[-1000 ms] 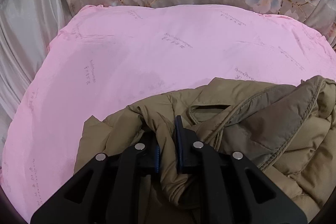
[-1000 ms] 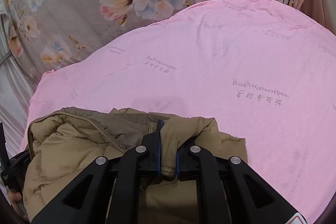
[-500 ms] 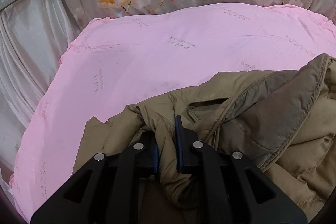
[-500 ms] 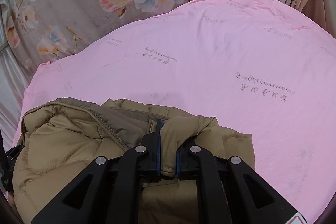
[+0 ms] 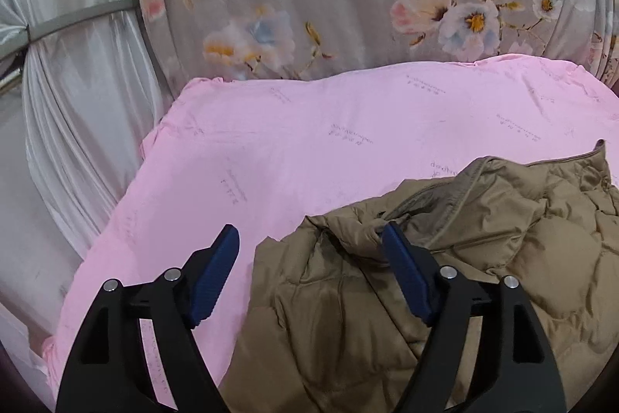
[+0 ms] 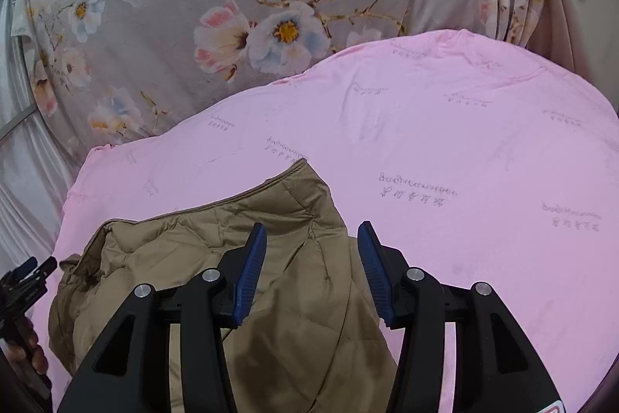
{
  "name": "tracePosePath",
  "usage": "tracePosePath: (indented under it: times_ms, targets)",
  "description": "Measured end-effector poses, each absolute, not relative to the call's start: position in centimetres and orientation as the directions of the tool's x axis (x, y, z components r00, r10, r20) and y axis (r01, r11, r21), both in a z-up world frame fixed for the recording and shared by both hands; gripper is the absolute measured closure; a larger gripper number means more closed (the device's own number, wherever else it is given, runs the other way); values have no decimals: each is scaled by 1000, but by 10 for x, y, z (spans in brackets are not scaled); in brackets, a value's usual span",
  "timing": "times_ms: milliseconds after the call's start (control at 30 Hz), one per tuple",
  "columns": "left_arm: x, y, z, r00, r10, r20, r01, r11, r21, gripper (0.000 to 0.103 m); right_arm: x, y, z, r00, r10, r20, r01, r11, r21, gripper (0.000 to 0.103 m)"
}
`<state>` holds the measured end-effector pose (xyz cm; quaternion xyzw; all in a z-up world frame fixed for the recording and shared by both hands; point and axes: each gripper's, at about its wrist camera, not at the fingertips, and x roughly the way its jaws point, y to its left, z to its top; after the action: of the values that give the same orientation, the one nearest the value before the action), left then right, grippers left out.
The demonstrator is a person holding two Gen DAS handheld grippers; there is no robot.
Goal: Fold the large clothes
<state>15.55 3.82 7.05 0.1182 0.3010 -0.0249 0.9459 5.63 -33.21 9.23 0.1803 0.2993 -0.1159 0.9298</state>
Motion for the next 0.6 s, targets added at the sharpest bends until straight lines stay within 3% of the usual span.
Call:
tracePosePath:
  times_ms: [67, 133, 167, 233, 400, 600]
  targets:
    - [152, 27, 81, 813, -7, -582, 142, 972, 185, 29, 61, -312, 100, 805, -71, -589, 270, 927, 259, 58]
    - [158, 11, 86, 792, -47, -609, 179, 971, 157, 41, 75, -285, 105, 806, -22, -592, 199, 951, 236, 72]
    - [163, -1, 86, 779, -59, -624, 191, 971, 146, 42, 83, -271, 104, 803, -2, -596, 166, 961, 220, 76]
    - [172, -18, 82, 762, -67, -644, 205, 968, 142, 55, 102, -241, 100, 798, 15, -602, 107, 980, 166, 84]
    - [206, -45, 64, 692, -77, -718, 210, 973, 99, 73, 151, -205, 84, 766, 6, -643, 53, 996, 72, 89]
    - [243, -47, 42, 668, -24, -744, 161, 981, 113, 73, 189, -242, 47, 696, -82, -713, 156, 987, 38, 90]
